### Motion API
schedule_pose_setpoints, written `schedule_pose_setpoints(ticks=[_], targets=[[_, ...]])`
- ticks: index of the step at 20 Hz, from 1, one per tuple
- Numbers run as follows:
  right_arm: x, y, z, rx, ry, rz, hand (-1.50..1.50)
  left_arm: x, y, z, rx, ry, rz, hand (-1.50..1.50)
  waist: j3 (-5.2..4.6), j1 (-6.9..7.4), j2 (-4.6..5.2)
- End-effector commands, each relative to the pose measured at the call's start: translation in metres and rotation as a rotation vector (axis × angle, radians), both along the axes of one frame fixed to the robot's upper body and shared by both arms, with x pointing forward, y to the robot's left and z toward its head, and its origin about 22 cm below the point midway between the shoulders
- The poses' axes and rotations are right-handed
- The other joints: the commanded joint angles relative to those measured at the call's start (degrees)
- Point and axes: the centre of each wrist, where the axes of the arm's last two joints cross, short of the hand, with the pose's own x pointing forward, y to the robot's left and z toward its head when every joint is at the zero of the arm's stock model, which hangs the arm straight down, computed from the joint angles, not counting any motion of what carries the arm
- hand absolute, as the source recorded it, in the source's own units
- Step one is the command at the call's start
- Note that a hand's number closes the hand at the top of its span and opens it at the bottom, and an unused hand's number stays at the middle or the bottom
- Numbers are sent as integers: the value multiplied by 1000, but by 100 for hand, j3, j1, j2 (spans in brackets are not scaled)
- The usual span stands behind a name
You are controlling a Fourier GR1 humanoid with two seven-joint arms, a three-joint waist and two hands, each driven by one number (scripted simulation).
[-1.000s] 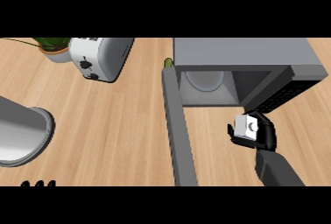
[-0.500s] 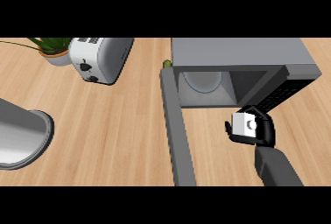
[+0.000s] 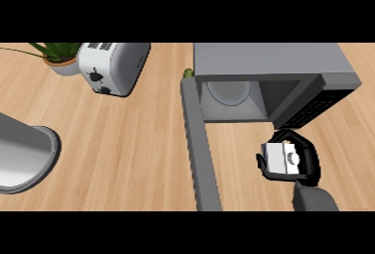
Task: Pick up the milk, place it into the microwave and close the microwave
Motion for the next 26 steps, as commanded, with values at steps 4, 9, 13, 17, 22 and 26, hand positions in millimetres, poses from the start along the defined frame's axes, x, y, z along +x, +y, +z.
schedule_pose_setpoints(ticks=[4,9,13,17,22,26], targets=[[-20,28,52,182,-34,96,150,1,9,-10,-2,-10,21,-150,4,58,24],[-20,54,69,106,-39,38,150,-8,-7,-12,-9,-4,1,-150,13,150,50],[17,70,75,13,-31,5,150,-3,12,-2,-17,13,8,-150,15,187,67],[28,89,88,29,-13,21,150,-10,19,9,5,1,38,-150,15,186,61],[57,84,57,-73,61,-48,150,-8,34,-11,14,2,17,-150,16,225,79],[74,111,57,-82,92,-79,150,-15,29,-14,-10,15,22,-150,16,247,73]])
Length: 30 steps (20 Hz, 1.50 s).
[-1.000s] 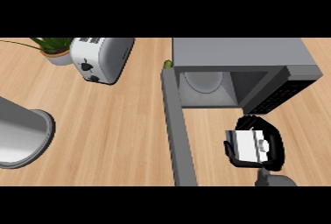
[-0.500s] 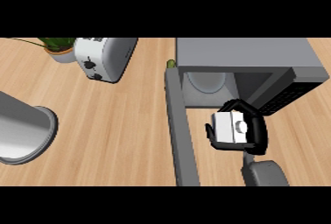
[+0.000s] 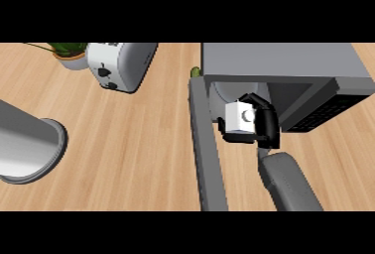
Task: Pick up the milk, place it into the microwave and close the microwave
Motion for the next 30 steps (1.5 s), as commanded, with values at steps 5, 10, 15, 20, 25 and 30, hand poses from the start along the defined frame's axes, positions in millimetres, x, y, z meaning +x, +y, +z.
schedule_pose_setpoints(ticks=[5,10,15,20,25,30], targets=[[45,8,-13,-5,56,-57,150,2,17,-6,12,-4,-1,-150,4,103,44],[57,-9,-20,-125,79,-127,150,3,16,-4,4,1,-38,-150,9,223,104],[68,-23,-14,-207,91,-167,150,6,10,-4,2,-14,-51,-150,16,332,163],[71,-29,-13,-292,64,-186,150,2,11,7,-1,-14,-62,-150,24,451,201],[82,-46,3,-401,-17,-237,150,4,9,-2,-11,-10,-68,-150,25,549,250],[89,-52,13,-440,-57,-262,150,8,17,-7,2,-10,-74,-150,25,590,279]])
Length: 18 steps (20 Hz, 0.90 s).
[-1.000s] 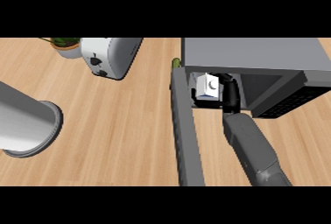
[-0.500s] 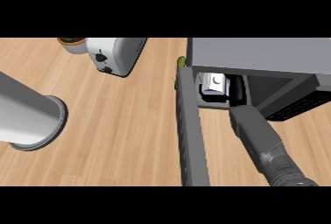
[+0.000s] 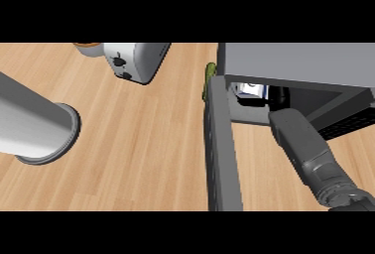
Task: Pick up the milk, place it into the microwave and close the microwave
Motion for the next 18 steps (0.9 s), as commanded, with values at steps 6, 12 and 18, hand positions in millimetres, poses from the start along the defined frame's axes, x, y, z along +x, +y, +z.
schedule_pose_setpoints(ticks=[6,12,18], targets=[[13,-3,22,53,-133,-65,150,-2,-4,-5,-11,1,-7,-150,13,165,50],[20,-4,34,-87,-195,-193,150,5,3,-3,-1,4,-26,-150,2,272,118],[21,-9,35,-121,-210,-276,150,5,0,-7,2,23,-40,-150,6,269,114]])
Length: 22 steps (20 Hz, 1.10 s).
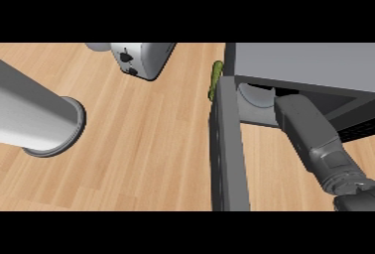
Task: Pick up the milk, place it into the microwave and close the microwave
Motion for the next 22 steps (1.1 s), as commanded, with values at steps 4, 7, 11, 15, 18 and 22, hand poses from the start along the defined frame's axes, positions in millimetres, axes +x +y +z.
schedule_pose_setpoints(ticks=[4,7,11,15,18,22], targets=[[1,-5,3,-49,-48,-84,150,2,6,-6,15,7,-9,-150,2,54,25],[-44,-67,-56,-203,237,-469,-150,7,5,2,23,-32,-12,-150,-105,82,236],[-43,-61,-56,-290,244,-499,-150,12,9,-2,41,-28,-20,-150,-61,278,184],[-20,-11,-34,-330,223,-121,-150,14,6,-4,37,-15,-32,-150,10,322,80],[-16,8,-31,-323,213,-43,-150,18,0,-5,15,-6,-28,-150,16,216,86],[-12,22,-25,-304,234,26,-150,22,4,-5,36,-36,-30,-150,8,260,78]])
